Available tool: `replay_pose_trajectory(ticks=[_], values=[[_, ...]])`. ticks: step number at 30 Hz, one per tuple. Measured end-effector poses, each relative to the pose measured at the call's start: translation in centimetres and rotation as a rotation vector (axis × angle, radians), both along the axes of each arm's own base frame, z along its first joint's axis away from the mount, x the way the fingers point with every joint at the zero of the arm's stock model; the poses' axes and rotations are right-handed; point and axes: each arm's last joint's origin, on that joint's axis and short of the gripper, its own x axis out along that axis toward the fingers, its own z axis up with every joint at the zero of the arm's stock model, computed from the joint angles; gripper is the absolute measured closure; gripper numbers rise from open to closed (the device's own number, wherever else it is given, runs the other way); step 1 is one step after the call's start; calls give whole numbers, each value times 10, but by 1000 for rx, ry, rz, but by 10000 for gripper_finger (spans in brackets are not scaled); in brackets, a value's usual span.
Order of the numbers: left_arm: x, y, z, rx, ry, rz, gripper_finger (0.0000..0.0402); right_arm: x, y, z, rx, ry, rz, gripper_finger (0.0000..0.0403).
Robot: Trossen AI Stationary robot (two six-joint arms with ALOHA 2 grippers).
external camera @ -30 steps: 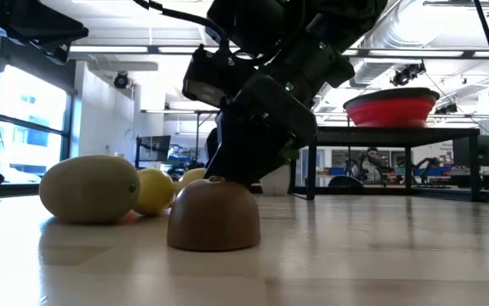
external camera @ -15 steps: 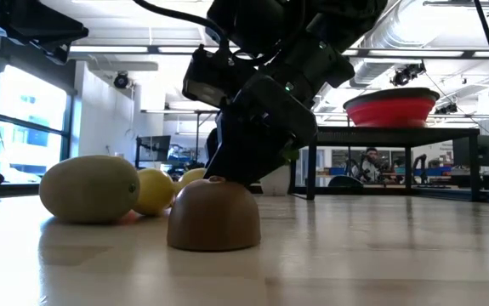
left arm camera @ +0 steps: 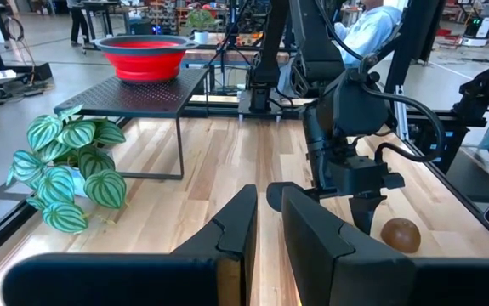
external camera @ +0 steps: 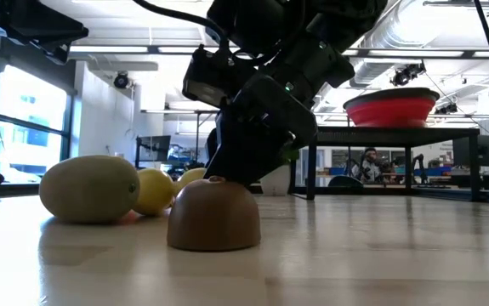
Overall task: Pick & Place Fruit
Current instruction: Put the yellow lemon into the red strainer bowl
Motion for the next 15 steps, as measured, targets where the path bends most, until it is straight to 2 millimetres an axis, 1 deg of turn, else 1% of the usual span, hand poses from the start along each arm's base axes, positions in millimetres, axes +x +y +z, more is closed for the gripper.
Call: replay_pose_trajectory(ticks=[6, 15], values=[[0, 0, 0, 2, 0, 0, 348, 0, 0, 0, 0, 0, 0, 185], [0, 0, 0, 2, 0, 0, 348, 0, -1, 0, -29, -6, -30, 178]])
